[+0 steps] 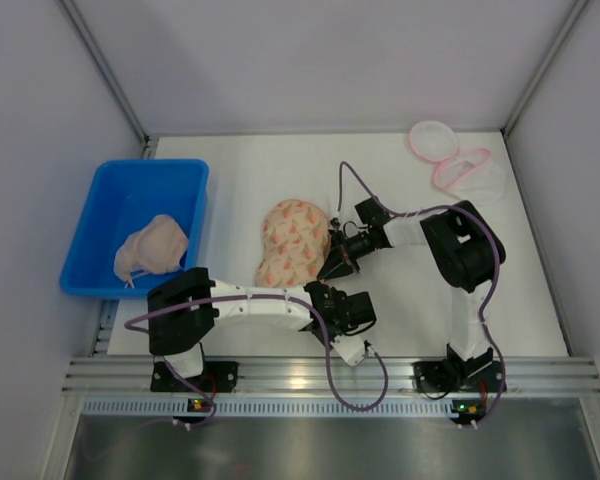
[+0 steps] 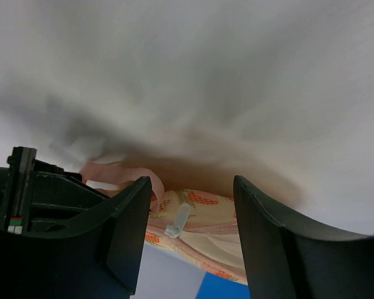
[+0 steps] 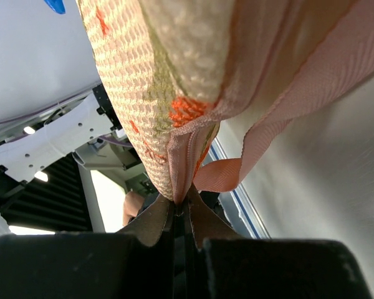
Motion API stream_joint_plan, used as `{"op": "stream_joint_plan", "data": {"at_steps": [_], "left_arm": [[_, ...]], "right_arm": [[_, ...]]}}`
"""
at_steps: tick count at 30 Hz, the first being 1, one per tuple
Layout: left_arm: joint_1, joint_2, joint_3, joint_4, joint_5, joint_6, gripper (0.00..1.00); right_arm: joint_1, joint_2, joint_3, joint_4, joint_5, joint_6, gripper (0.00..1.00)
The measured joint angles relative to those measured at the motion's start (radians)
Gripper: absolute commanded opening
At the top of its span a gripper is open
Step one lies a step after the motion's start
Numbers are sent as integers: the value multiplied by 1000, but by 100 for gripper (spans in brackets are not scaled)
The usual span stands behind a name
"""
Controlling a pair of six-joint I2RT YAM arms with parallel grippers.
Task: Place the bra in the laundry bag and zip it closed
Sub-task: Zip the laundry bag at the center of the board.
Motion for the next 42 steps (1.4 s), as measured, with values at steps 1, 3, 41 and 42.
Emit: {"op": "stream_joint_plan", "data": {"at_steps": [1,3,41,42], "left_arm": [[1,14,0,0,-19,0,61],[1,39,0,-3,-54,2,61],[-132,-81,-126,-86,42,-157,0],[-123,-81,-124,-93,57,-165,0]], "right_arm": [[0,0,0,0,0,0,0],[0,0,0,0,-2,0,0],[-23,152,316,-524,38,-381,53],[-29,153,339,-533,51,-395,60]]}}
